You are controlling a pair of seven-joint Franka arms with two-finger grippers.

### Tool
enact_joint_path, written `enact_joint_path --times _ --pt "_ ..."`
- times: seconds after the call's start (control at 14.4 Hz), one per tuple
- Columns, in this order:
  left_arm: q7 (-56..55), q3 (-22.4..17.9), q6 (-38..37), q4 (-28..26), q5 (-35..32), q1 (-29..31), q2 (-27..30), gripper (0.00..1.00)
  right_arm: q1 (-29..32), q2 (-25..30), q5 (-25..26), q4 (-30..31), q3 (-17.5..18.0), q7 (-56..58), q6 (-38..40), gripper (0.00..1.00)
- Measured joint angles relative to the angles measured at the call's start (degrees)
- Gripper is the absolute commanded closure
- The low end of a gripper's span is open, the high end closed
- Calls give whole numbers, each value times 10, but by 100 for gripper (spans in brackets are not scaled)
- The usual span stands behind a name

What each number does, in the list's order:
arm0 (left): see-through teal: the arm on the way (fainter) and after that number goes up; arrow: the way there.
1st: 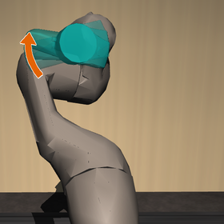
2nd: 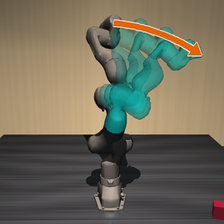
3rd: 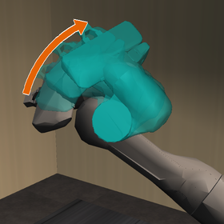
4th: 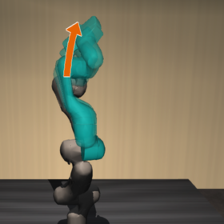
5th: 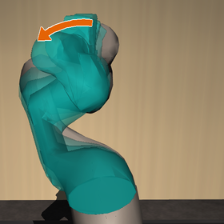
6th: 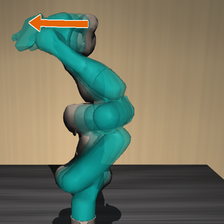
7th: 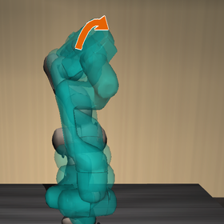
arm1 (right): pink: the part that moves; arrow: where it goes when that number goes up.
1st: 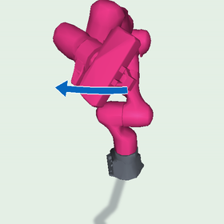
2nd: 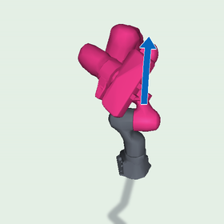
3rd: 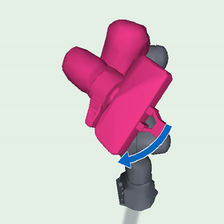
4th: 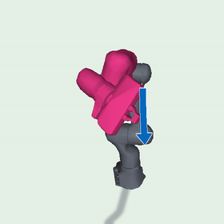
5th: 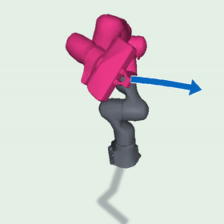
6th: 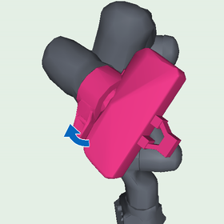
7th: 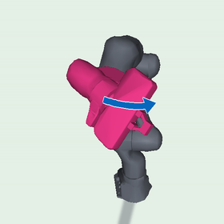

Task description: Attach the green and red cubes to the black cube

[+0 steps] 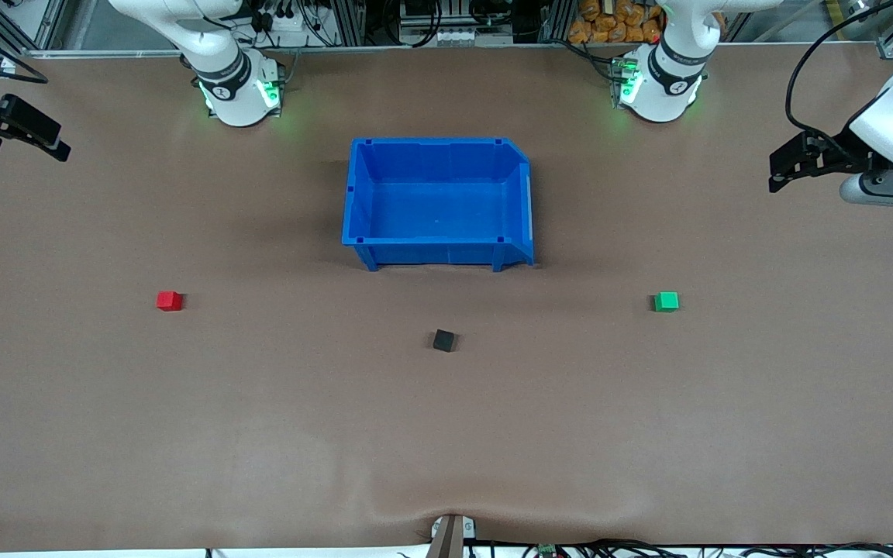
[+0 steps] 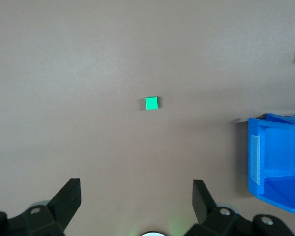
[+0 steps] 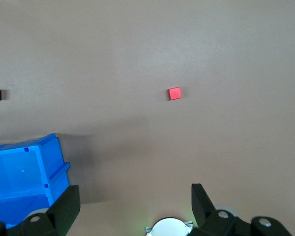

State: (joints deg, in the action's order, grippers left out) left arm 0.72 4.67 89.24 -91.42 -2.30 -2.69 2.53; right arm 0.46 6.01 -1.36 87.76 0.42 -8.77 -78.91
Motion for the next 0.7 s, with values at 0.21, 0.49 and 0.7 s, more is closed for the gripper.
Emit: enact_joint_path --times 0.21,0.49,0.7 --pt "0 0 0 0 0 0 -3 0 0 0 0 0 -1 0 -1 0" --pt "-10 3 0 -9 0 -3 -59 0 1 -17 1 -2 -3 0 -7 0" --pt "-53 8 46 -20 0 -5 -142 0 3 -76 1 -3 -5 -1 -12 0"
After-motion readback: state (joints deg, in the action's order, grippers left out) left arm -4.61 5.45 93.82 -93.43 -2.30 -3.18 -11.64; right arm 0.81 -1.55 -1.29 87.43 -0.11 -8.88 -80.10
